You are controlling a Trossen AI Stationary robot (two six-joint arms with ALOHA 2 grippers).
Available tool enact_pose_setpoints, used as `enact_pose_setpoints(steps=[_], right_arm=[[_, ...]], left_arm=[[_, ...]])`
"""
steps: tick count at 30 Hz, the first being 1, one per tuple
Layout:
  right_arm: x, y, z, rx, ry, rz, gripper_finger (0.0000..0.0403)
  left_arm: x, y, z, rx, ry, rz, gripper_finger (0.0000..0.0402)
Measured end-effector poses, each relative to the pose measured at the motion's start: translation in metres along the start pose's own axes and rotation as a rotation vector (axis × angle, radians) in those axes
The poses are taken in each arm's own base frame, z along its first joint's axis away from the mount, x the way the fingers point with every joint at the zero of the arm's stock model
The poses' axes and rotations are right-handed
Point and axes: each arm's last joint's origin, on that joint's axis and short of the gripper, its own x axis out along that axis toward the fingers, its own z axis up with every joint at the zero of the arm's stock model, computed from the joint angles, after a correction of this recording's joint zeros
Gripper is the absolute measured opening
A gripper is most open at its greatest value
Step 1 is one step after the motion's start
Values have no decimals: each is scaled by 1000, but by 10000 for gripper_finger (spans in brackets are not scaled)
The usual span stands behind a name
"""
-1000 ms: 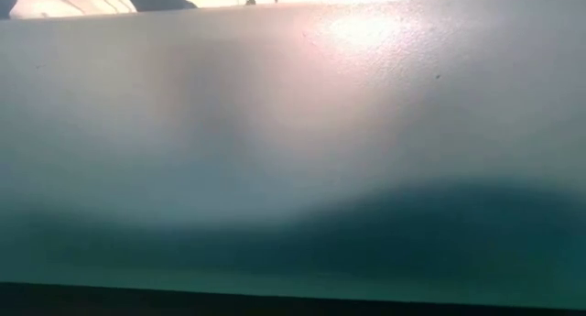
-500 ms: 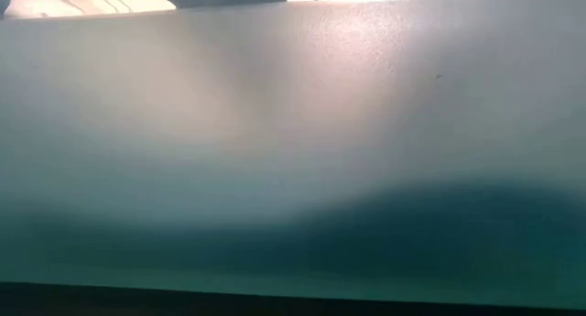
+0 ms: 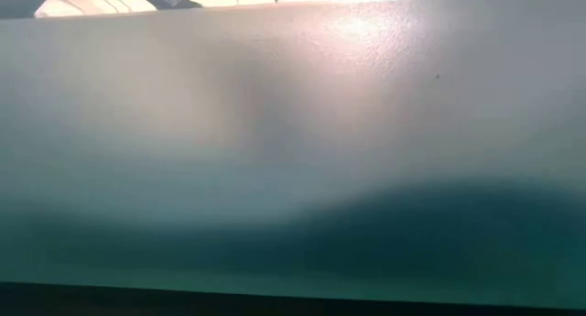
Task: Fold microfiber towels
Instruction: Fold the green microfiber cloth into the bin
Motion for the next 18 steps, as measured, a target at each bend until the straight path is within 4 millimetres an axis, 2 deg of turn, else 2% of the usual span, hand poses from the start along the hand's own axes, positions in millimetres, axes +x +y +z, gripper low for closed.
enact_pose_setpoints(steps=[9, 18], right_arm=[[2, -1, -2, 30, 21, -18, 0], [2, -2, -4, 46, 32, -43, 0]], left_arm=[[21, -7, -6, 38, -1, -54, 1], [37, -8, -17, 70, 38, 36, 1]])
